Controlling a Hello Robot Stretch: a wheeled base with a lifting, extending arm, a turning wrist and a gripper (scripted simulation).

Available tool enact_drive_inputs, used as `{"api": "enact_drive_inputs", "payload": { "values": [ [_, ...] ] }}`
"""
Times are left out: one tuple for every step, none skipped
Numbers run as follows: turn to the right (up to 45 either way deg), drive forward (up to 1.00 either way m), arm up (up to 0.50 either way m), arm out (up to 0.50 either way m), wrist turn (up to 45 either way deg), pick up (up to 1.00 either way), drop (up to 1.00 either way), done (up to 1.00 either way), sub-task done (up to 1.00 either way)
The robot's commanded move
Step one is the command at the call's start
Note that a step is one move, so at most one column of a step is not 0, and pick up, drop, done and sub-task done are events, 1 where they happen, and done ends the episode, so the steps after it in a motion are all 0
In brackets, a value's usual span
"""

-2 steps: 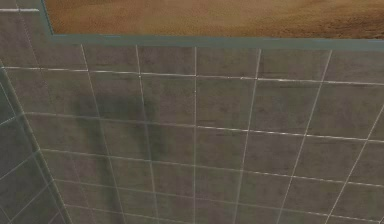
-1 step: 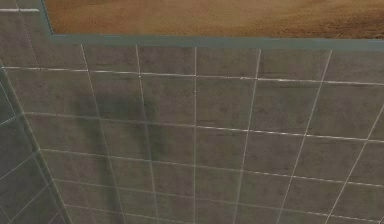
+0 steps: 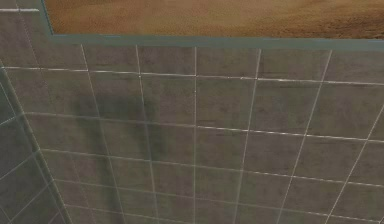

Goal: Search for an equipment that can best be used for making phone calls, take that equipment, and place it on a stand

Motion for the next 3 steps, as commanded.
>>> {"api": "enact_drive_inputs", "payload": {
  "values": [
    [0.0,0.0,0.5,0.0,0.0,0.0,0.0,0.0,0.0],
    [0.0,0.0,0.1,0.0,0.0,0.0,0.0,0.0,0.0],
    [0.0,0.0,0.0,0.0,-45.0,0.0,0.0,0.0,0.0]
  ]
}}
